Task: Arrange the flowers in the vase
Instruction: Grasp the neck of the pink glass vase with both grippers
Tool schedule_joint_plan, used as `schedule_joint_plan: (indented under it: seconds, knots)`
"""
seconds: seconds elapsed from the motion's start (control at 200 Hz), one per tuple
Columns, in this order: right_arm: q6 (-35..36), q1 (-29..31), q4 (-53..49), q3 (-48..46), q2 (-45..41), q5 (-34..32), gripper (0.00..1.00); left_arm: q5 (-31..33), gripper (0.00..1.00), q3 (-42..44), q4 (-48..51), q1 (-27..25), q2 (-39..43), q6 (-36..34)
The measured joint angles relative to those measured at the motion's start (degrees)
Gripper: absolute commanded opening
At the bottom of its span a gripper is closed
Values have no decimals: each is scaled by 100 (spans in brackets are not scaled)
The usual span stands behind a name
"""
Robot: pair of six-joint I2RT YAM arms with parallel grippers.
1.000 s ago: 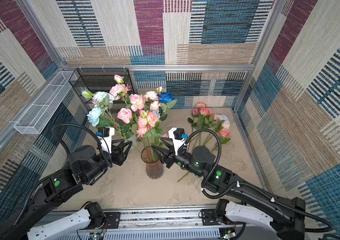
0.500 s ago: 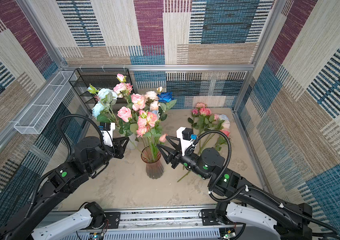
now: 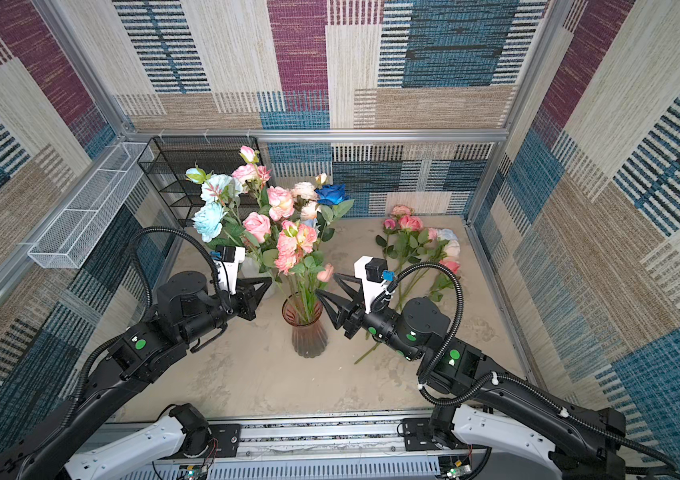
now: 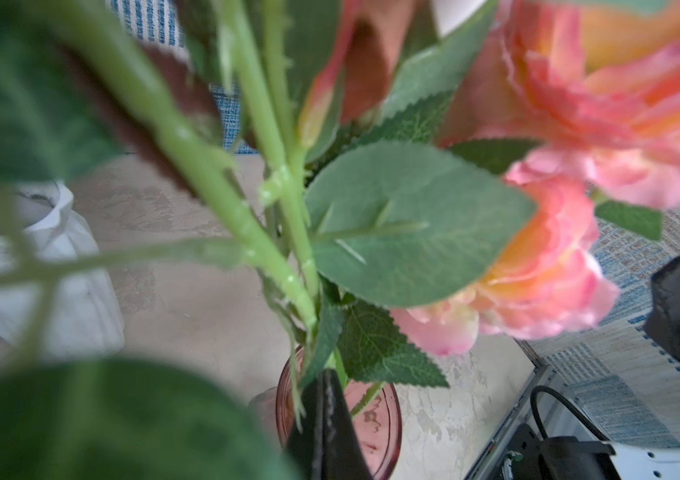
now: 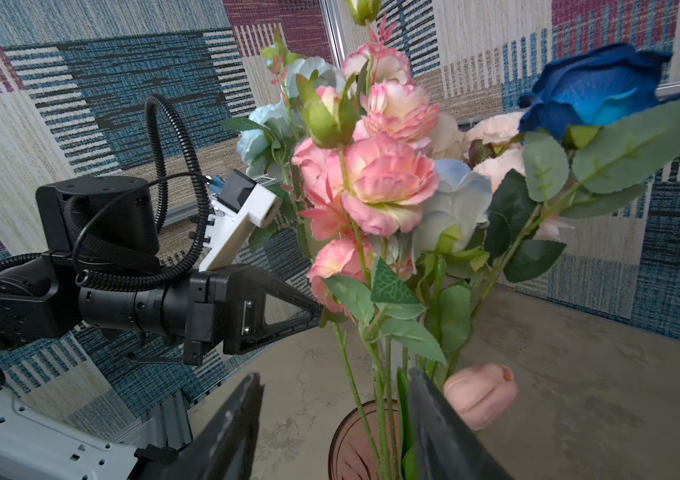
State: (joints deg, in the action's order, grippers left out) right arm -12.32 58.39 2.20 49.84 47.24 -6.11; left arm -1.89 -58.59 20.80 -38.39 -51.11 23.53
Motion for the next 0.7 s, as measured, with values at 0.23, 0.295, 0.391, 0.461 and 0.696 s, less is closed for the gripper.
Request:
schedule_joint_plan:
  seconds: [0.23, 0.295, 0.391, 0.461, 0.696]
  knots:
    - [-72, 2, -39, -26, -74, -48, 61, 15, 11, 11, 175, 0, 210, 103]
    - [-111, 2, -42, -66, -92, -52, 61, 31, 19, 11, 275, 0, 317, 155]
    - [-138, 2, -79, -107, -90, -59, 63, 33, 31, 11, 424, 0, 448, 208]
    - [-179, 2, -90, -146, -103, -98, 65, 33, 36, 17, 498, 0, 577, 240]
    - [-378, 0, -179, -243, -236, -197, 68, -114, 63, 20, 520, 0, 1034, 269]
